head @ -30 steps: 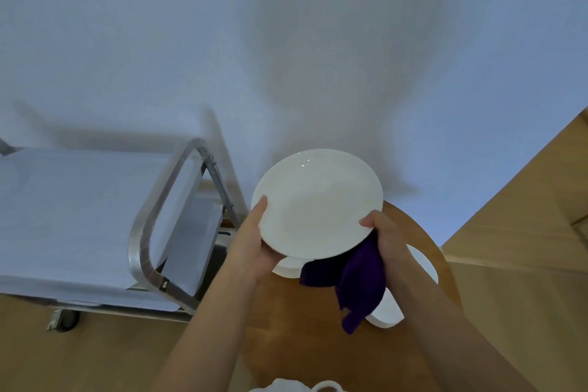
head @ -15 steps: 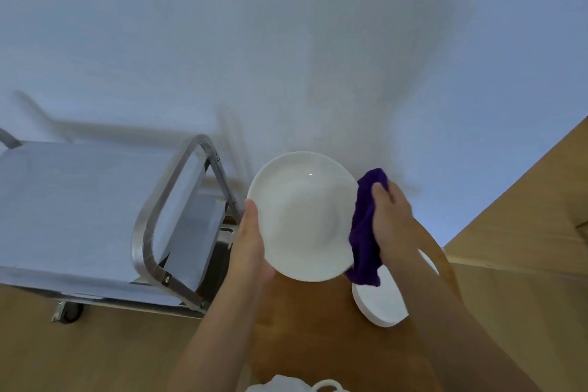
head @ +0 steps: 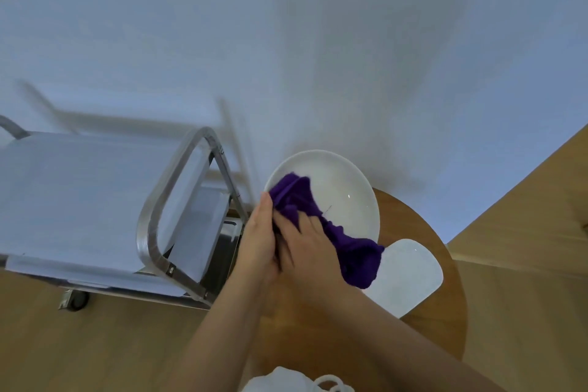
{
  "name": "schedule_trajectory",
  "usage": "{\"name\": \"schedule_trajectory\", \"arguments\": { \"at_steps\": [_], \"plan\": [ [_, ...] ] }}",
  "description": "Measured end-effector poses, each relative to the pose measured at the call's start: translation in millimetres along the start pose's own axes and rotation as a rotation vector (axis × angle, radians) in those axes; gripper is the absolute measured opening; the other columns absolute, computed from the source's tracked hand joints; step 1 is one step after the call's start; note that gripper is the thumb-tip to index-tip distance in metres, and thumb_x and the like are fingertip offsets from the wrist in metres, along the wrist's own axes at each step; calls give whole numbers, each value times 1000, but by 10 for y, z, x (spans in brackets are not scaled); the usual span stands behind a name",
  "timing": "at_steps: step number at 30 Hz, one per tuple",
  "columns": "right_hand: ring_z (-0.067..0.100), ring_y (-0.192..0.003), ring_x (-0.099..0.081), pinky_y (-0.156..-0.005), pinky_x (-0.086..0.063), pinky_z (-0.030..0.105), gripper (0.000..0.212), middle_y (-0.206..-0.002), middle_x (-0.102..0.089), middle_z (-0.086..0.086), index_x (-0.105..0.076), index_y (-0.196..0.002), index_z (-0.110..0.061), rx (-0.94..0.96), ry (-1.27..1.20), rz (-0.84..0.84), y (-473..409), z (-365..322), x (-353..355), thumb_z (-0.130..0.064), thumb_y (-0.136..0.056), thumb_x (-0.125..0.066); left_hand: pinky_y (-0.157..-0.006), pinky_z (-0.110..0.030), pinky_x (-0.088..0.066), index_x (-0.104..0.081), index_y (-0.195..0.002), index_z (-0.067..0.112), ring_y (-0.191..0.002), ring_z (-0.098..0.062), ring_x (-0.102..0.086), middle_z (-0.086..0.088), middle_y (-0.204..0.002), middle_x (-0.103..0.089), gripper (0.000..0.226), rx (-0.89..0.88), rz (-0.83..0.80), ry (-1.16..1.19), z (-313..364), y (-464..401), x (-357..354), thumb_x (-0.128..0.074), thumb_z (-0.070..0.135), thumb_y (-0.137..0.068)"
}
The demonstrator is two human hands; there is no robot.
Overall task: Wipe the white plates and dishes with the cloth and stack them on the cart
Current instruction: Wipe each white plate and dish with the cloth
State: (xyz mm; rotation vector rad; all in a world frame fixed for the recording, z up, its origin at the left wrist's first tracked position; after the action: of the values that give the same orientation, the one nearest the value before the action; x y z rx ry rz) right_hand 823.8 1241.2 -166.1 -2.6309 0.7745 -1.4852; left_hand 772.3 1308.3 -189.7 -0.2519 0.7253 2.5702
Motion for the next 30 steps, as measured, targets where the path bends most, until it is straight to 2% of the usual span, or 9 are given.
{"name": "schedule_trajectory", "arguments": {
  "at_steps": [3, 7, 11, 14, 17, 21, 23, 26, 30],
  "plan": [
    [21, -96, -57, -75, -49, 28, 36, -111, -62, 6, -57, -125, -17, 194, 109, -128, 213, 91, -11, -21, -89, -60, -72, -40, -59, -64, -112, 15, -90, -28, -72, -12, -98, -74, 69, 46, 92, 65, 4, -34, 129, -61, 69, -69],
    [15, -69, -66, -53, -52, 21, 28, -82, -69, -1, -73, -96, -18, 307, 241, -127, 485, 434, 72, -21, -68, -74, -99, -58, -45, -64, -118, 17, -107, -37, -63, -13, -112, -69, 90, 37, 37, -1, -40, -28, 235, -72, 75, -49],
    [16, -67, -65, -52, -53, 23, 36, -81, -69, 2, -74, -94, -15, 332, 328, -212, 631, 803, 23, -18, -60, -85, -92, -46, -53, -66, -109, 26, -95, -24, -70, -3, -97, -74, 69, 112, 23, -138, -325, 44, 381, -56, 76, -63],
    [21, -82, -65, -61, -54, 27, 50, -97, -67, 8, -66, -114, -13, 206, 408, -355, 658, 1033, -92, -13, -66, -82, -104, -53, -42, -58, -128, 21, -111, -34, -62, -13, -116, -66, 70, 186, -103, -114, -582, 106, 430, -50, 67, -77],
    [22, -108, -52, -78, -48, 30, 43, -124, -51, 6, -41, -137, -20, 97, 386, -502, 652, 1198, -266, -14, -96, -47, -102, -59, -42, -52, -134, 17, -118, -38, -58, -17, -127, -61, 69, 287, -123, -52, -892, 204, 538, -47, 60, -80],
    [18, -91, -53, -75, -41, 24, 32, -111, -55, 3, -49, -130, -20, -178, 94, -477, 638, 1351, -358, -21, -101, -35, -101, -57, -45, -57, -124, 20, -112, -32, -62, -11, -124, -63, 60, 410, 96, -81, -1389, 308, 846, -41, 62, -84],
    [15, -85, -53, -70, -38, 23, 31, -103, -57, 2, -53, -126, -18, -349, -60, -408, 660, 1443, -350, -22, -101, -36, -100, -62, -42, -58, -120, 23, -116, -39, -59, -14, -128, -61, 60, 469, 117, -85, -1558, 310, 916, -37, 64, -81],
    [12, -89, -55, -70, -40, 20, 30, -105, -61, 0, -53, -126, -18, -576, -227, -326, 761, 1576, -348, -22, -100, -39, -99, -63, -43, -50, -134, 23, -116, -38, -58, -13, -129, -60, 74, 525, 125, -39, -1759, 288, 955, -34, 72, -80],
    [10, -94, -53, -69, -38, 17, 31, -110, -59, -4, -50, -129, -18, -676, -248, -340, 921, 1679, -443, -22, -100, -41, -99, -67, -40, -44, -140, 17, -120, -43, -54, -19, -135, -55, 73, 513, 114, 25, -1976, 181, 984, -33, 63, -84]
  ]
}}
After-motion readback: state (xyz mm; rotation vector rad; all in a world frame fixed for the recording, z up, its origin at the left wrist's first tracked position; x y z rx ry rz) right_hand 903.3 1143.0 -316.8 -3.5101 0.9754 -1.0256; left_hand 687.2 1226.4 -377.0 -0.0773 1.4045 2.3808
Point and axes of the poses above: each hand's wrist, its own y-axis away from the middle knuckle, its own x-axis out of the back of the hand, z = x × y, the point moved 4 cm from there along -y, towards the middle knuckle
